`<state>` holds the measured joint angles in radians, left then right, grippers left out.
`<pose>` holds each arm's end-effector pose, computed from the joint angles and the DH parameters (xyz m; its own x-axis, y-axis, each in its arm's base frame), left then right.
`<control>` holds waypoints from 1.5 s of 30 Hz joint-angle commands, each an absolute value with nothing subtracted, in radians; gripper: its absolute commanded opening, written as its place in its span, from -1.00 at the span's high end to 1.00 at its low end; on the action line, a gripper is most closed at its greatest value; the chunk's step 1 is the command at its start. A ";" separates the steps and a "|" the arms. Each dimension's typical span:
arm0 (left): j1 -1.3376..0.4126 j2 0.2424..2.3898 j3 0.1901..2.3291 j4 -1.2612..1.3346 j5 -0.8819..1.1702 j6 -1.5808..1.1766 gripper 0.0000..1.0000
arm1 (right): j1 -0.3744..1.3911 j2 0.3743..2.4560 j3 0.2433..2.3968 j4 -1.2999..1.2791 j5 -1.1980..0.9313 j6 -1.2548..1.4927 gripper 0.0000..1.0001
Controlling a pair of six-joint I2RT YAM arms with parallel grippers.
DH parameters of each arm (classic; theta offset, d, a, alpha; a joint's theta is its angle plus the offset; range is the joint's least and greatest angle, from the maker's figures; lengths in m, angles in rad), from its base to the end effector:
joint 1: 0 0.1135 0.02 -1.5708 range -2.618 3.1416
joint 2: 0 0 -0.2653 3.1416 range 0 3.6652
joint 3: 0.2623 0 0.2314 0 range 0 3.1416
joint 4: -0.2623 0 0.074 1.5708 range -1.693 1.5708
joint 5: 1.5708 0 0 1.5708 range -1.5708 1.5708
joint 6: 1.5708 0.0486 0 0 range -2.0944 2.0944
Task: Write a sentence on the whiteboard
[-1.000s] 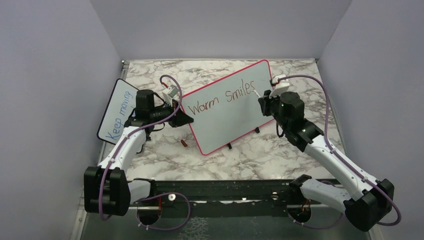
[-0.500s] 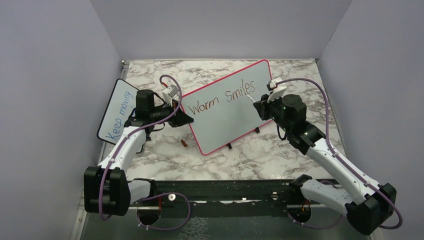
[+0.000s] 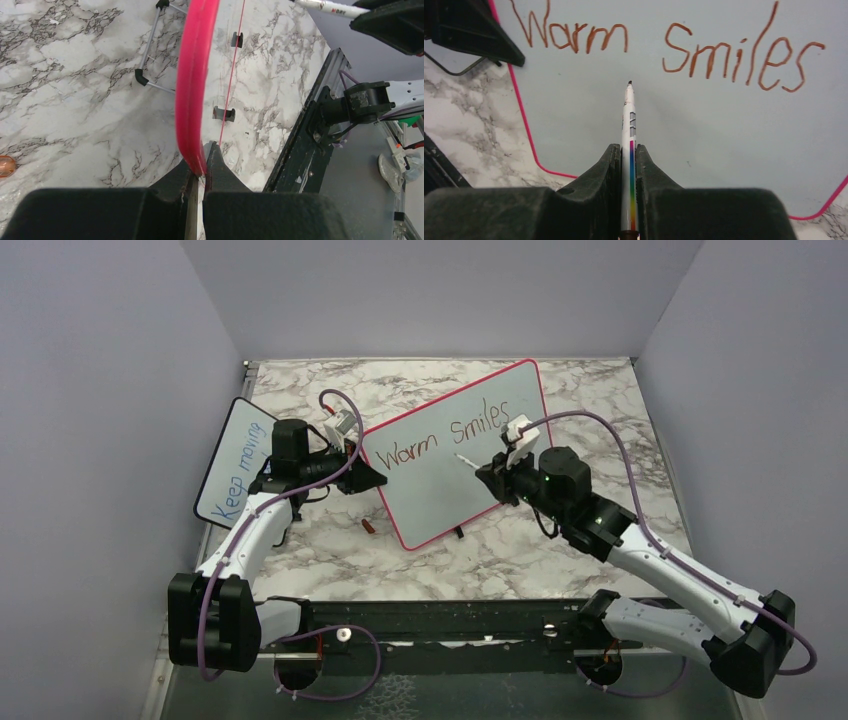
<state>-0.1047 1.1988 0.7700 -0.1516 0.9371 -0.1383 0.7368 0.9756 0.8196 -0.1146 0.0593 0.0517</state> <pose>0.2323 -0.0638 0.2659 -0.6411 -0.0147 -0.7673 0.6499 0.5214 -0.5530 0.1644 0.1453 0.3250 -0.2302 -0.1392 -0.9631 -0.6174 0.7859 0.0340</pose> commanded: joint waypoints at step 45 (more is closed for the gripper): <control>-0.098 1.180 0.716 -0.184 0.751 -0.139 1.00 | 1.223 1.220 0.852 0.040 0.576 0.089 0.99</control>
<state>-0.1070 1.1725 0.7494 -0.1440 0.9039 -0.1844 1.2053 1.2030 0.7956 -0.0303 0.5327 0.1062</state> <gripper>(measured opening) 0.030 0.165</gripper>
